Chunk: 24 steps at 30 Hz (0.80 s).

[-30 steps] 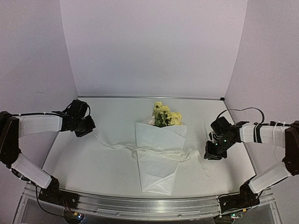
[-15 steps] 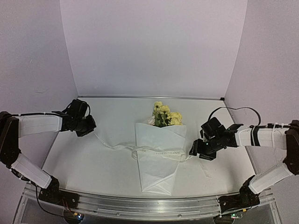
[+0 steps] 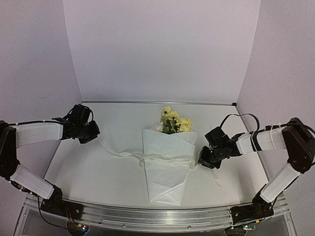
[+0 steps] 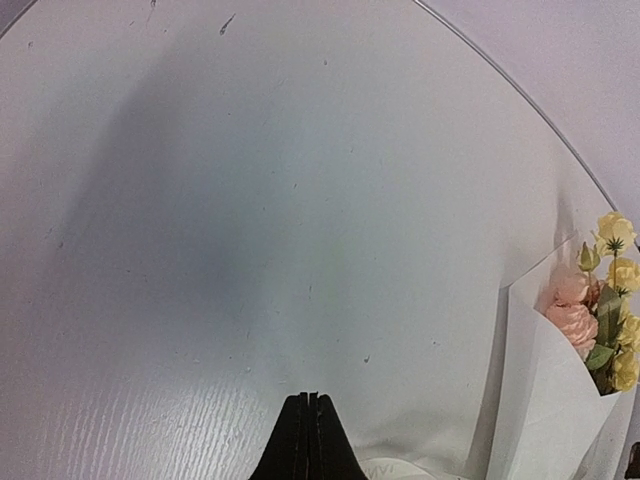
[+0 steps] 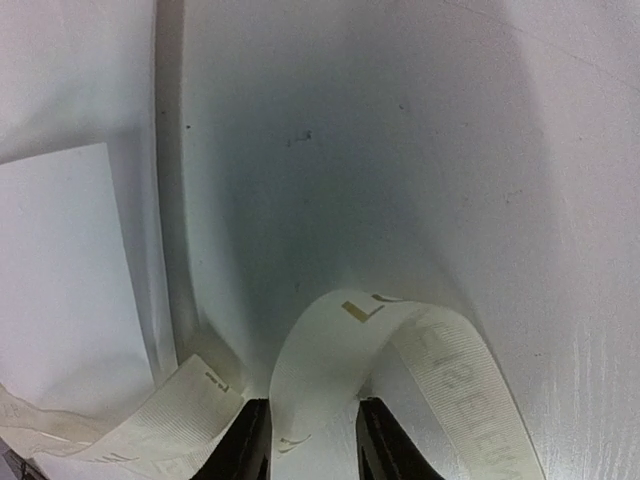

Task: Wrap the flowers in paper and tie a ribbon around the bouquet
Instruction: Tie the ribbon around the folded bouquet.

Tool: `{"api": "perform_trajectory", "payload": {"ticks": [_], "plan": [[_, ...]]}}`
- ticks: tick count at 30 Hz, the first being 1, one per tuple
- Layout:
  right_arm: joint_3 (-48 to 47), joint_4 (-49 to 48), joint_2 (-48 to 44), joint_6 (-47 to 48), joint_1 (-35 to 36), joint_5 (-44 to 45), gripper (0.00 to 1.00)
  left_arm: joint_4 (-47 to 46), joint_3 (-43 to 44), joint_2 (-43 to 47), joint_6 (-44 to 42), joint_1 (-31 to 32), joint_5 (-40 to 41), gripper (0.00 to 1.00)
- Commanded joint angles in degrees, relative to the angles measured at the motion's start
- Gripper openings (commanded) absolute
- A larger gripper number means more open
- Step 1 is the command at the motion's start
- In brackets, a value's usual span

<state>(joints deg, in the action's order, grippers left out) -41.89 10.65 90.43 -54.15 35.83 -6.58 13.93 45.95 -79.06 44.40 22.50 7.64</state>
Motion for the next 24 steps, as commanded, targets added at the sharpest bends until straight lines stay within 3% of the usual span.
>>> {"api": "perform_trajectory", "payload": {"ticks": [1, 3, 12, 24], "plan": [[-1.09, -3.61, 0.30, -1.17, 0.38, 2.09, 0.05, -1.07, -0.60, 1.88, -0.32, 0.00, 1.96, 0.00], [-0.61, -3.38, -1.11, 0.05, 0.21, 3.38, 0.00, -0.25, -0.69, 2.07, 0.14, 0.00, 3.59, 0.00], [3.31, 8.45, -12.12, 8.32, -7.44, 8.63, 0.00, 3.90, -2.02, 3.35, 3.35, -0.83, 11.48, 0.00], [5.42, 17.63, -16.49, 12.16, -13.97, 9.10, 0.00, -0.77, -7.55, 0.94, 8.49, -12.30, 1.93, 0.00]]}}
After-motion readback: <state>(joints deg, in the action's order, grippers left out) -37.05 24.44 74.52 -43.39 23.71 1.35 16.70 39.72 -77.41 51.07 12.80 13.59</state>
